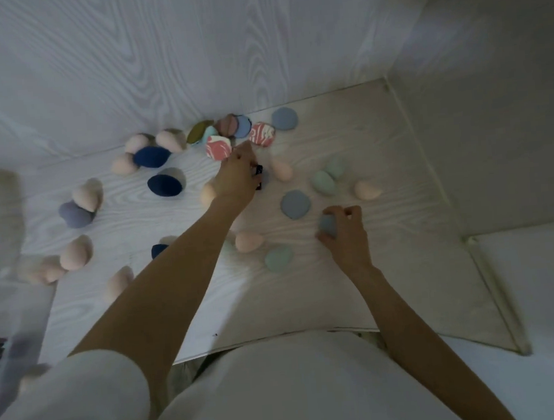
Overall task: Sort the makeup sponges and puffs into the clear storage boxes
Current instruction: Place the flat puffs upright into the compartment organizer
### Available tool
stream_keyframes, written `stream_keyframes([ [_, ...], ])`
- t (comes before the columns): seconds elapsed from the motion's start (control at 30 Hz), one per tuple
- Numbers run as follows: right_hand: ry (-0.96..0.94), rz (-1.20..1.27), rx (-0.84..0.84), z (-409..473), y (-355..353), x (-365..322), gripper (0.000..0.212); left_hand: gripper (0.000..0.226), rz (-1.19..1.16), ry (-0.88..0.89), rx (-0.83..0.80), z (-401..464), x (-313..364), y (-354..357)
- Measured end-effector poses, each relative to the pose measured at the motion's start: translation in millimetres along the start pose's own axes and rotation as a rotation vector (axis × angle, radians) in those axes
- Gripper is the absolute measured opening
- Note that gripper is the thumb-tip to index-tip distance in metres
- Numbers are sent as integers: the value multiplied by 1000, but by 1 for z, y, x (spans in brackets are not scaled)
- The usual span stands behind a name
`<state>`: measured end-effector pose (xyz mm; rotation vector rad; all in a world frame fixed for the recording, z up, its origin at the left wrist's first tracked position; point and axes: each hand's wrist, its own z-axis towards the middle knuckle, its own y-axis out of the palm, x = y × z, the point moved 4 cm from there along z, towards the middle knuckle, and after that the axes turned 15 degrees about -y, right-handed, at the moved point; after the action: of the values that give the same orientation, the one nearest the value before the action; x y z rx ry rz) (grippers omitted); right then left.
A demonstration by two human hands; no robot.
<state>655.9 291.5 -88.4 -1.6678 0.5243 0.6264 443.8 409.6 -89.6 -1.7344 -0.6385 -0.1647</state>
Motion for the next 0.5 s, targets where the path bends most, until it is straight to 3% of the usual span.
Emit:
stream_keyframes([
  [0.2, -331, 126, 94, 4, 3, -67, 33, 14, -323, 79, 92, -66, -49, -74],
  [0.3, -431, 246, -14, 0, 29, -125, 36, 12, -433, 37, 175, -118, -104, -115],
  [0.5, -565, 260, -249, -13, 115, -238, 19, 10, -483, -153, 359, -203, -233, -170],
])
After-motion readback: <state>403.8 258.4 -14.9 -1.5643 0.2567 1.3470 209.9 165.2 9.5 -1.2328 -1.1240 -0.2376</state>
